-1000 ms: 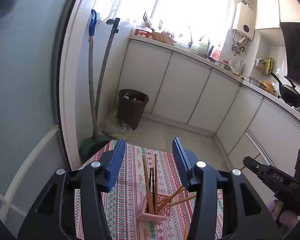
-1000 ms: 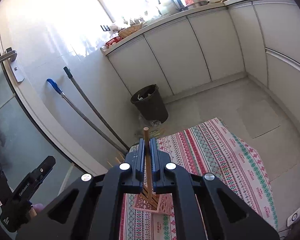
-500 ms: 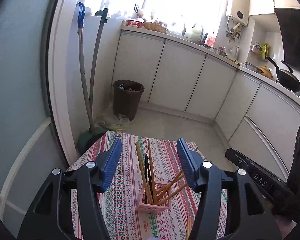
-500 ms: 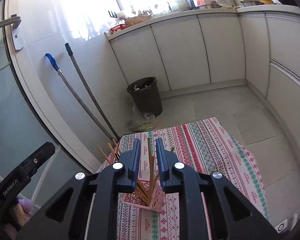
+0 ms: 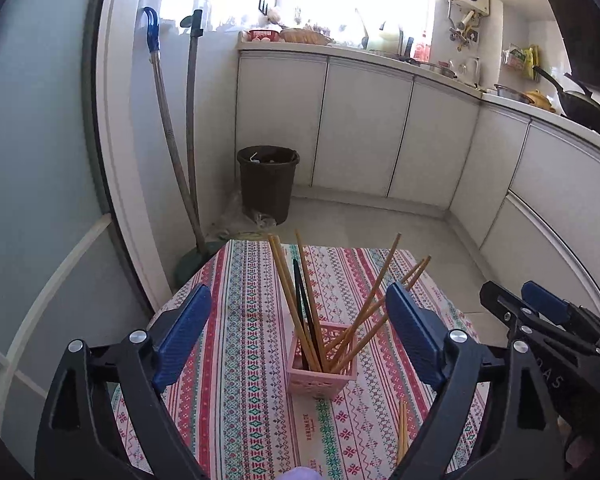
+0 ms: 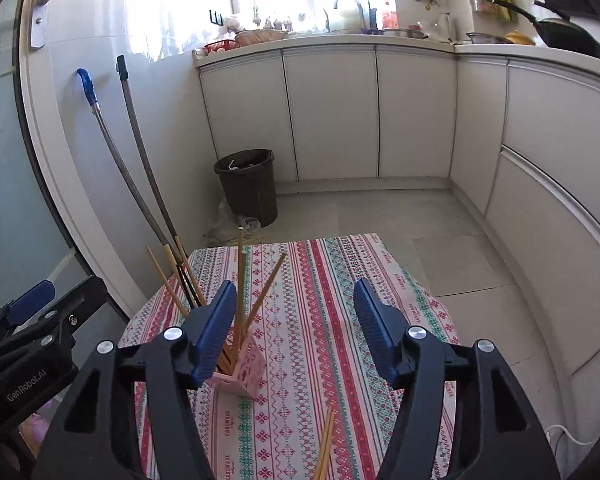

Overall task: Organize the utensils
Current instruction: 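Move both open tools down toward the wooden chopsticks lying on the cloth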

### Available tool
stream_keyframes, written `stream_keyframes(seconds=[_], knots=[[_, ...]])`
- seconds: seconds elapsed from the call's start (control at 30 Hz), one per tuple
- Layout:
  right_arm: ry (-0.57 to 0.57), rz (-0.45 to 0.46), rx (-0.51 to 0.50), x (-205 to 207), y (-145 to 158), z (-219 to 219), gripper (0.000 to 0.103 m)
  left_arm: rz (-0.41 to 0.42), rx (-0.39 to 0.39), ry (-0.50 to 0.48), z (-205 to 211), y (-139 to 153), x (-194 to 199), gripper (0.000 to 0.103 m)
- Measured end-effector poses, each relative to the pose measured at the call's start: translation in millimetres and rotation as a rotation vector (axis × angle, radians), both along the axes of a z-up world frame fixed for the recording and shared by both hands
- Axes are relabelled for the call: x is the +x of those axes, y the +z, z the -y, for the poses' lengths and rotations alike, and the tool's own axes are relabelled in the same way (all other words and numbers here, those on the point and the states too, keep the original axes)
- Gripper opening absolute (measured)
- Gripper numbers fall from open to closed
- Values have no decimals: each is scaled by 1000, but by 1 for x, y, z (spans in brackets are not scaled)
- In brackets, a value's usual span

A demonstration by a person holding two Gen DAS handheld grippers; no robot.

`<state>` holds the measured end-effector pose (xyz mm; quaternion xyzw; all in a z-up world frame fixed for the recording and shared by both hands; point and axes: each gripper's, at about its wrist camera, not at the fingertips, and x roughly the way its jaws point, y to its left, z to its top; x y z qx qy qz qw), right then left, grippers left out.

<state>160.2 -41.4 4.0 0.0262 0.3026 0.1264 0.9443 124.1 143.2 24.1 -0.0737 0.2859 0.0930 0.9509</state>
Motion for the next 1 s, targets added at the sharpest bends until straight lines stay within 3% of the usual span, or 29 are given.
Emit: stream_keyframes(seconds=[0.2,0.3,0.43,0.6,0.77,0.9,1.0], knots=[[-59,4,-70,-12,-13,16,81,-29,15,-6,13,-13,-6,96],[-113,-7,-115,-17,-23,29,91,-59,31,-3,20,-21,-7,96],[-201,-75,-150,-22,-45,60,94,-150,43,-31,30,-40,1,96],[-211,-242,-74,-21,-76,97,94,-276,27,-101,48,-71,10,96],[-194,-348,18,-27,-93,119,95,-414,1,-182,70,-108,19,96],[-189,-422,123,-31,-104,131,95,-571,-145,-237,81,-148,29,96],[-191,-472,178,-30,-112,138,95,-634,-141,-211,88,-173,35,96]])
